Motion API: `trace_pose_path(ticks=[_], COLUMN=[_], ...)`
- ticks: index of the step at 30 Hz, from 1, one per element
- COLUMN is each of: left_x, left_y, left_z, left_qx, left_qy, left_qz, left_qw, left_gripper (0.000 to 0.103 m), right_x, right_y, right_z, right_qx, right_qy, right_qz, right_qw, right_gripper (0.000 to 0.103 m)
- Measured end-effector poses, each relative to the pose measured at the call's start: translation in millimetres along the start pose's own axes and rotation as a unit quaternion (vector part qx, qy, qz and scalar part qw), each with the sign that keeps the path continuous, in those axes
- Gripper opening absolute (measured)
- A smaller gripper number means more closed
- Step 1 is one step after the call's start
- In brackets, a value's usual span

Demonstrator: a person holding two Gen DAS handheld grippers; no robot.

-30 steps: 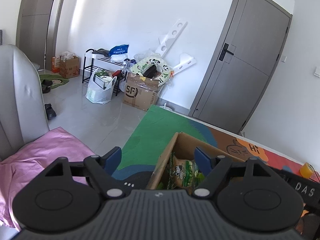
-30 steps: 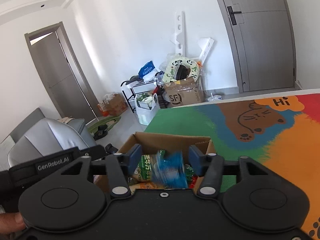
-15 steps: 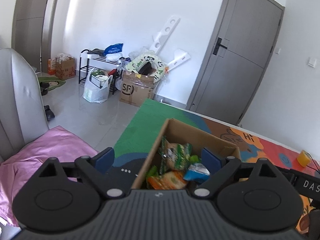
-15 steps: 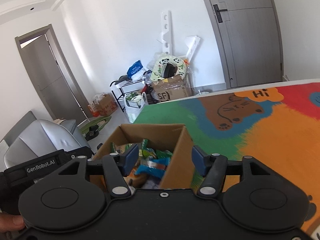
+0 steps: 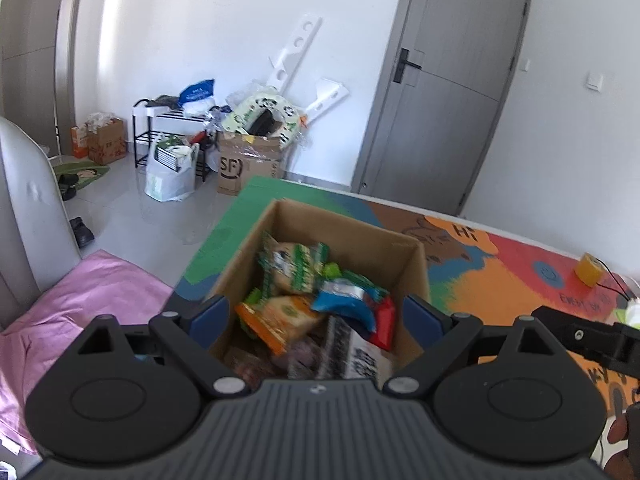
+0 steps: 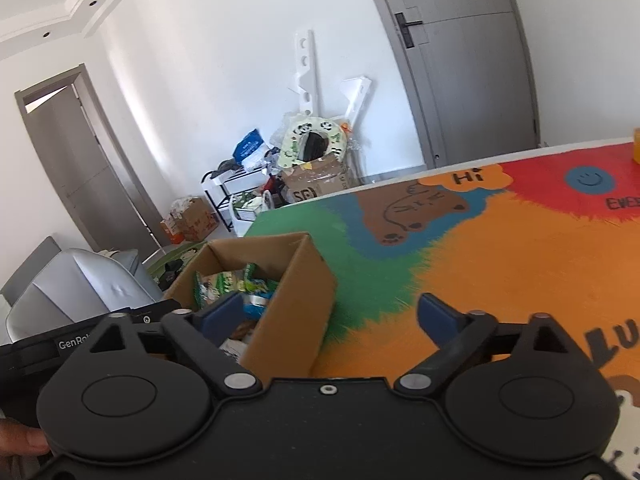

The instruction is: Organize snacks

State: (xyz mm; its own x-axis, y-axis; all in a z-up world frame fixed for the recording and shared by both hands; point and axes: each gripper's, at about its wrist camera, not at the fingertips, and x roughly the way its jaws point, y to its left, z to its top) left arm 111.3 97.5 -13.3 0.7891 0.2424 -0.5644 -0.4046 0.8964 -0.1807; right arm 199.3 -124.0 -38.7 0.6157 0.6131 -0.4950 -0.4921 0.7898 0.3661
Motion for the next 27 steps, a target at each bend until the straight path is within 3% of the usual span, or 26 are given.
trace_pose_path(ticks=[3, 15, 27], left_x=[-1.6, -21.3, -56.1], left_y=[-6.3, -29.0, -41.0], left_z=[-4.1, -24.0, -24.8], left_qx=[0.011, 0.035, 0.055], left_qy=[0.005, 0.011, 0.0], left_qz=[0.001, -0.016, -0.035], left_qw=[0.9999, 0.9992, 0.9978], left_gripper=[0.093, 0.093, 0.094], right_x=[-10.2, -47.8, -95.0], right_y=[-9.3, -36.2, -31.6], right_z=[-3.1, -17.6, -18.4], right_qx=[0.008, 0.023, 0.0], right_qy=[-0.004, -0.007, -0.025], right_qz=[-0.009, -0.042, -0.045], right_qw=[1.0, 0.999, 0.999], right_gripper=[0.103, 0.103, 0.103])
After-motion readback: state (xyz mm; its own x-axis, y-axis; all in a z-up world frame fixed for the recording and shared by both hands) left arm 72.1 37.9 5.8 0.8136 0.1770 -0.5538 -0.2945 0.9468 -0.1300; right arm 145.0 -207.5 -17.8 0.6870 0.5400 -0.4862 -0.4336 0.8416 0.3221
